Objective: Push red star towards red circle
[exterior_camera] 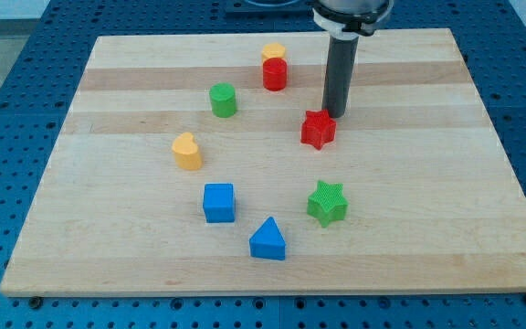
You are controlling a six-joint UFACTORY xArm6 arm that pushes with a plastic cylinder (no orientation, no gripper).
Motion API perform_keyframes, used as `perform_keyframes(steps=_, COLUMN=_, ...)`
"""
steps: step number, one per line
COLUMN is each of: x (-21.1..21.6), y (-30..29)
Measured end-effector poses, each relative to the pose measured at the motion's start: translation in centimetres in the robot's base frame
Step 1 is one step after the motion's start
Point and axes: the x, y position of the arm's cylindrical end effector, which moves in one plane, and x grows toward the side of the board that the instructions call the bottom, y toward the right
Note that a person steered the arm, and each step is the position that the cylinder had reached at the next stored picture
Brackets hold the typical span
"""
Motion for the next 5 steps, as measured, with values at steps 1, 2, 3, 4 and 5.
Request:
perform_keyframes(steps=1, x=-2.6, y=0.0)
perform_keyframes(steps=2, x=-4.5, y=2.9)
perform_keyframes(steps=3, x=2.0, y=7.7)
perform_keyframes(steps=4, x=3.6, y=7.2)
perform_keyframes(steps=5, x=10.3, y=5.4)
